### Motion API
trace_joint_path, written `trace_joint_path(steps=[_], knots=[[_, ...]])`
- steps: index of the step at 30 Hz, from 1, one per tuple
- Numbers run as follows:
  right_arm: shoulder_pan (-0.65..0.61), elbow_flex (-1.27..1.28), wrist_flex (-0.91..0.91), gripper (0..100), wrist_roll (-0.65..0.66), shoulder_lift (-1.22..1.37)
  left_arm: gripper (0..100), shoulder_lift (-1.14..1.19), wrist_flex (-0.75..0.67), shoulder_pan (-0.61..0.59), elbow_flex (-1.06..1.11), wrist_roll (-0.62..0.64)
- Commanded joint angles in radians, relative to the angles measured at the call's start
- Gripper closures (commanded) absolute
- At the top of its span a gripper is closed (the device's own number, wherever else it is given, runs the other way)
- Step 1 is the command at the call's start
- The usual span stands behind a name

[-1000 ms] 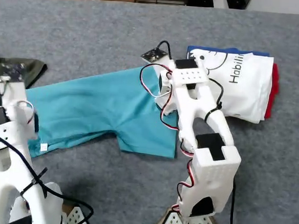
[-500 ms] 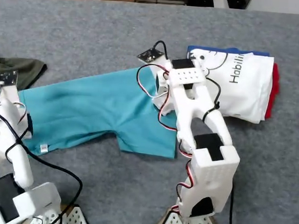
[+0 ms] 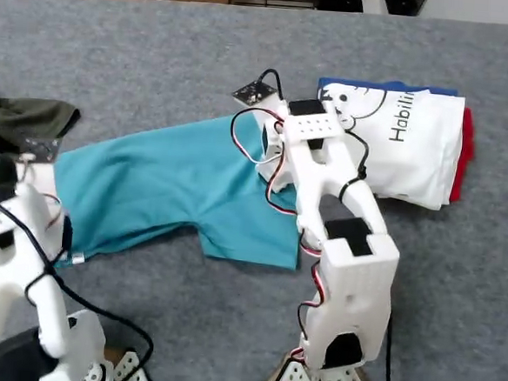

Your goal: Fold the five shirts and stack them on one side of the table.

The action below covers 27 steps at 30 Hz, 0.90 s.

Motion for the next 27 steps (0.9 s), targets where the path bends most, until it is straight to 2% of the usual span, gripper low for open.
trace_joint_path(steps=[1,6,11,14,18,22,25,27], knots=[[-0.007,-0.097,0.04,98.9,0.011,-0.005,98,-0.045,-0.069,0.008,0.057,-0.008],[-0.007,-0.208,0.11,98.9,0.011,-0.004,98,-0.045,0.0,0.006,-0.04,-0.008],[-0.007,-0.286,0.166,98.9,0.011,-0.004,98,-0.045,0.163,-0.015,-0.273,0.002],[-0.007,-0.3,0.173,98.9,0.011,-0.001,98,-0.036,0.198,-0.026,-0.37,0.037],[-0.012,-0.292,0.164,98.9,0.012,0.013,98,0.007,0.12,0.028,-0.292,0.112],[-0.008,-0.3,0.164,98.9,0.012,0.068,98,0.122,0.103,0.107,-0.178,0.127],[-0.005,-0.302,0.164,98.8,0.012,0.116,98,0.211,0.107,0.101,-0.163,0.127],[0.004,-0.302,0.164,98.7,0.012,0.139,98,0.252,0.11,0.052,-0.164,0.127]])
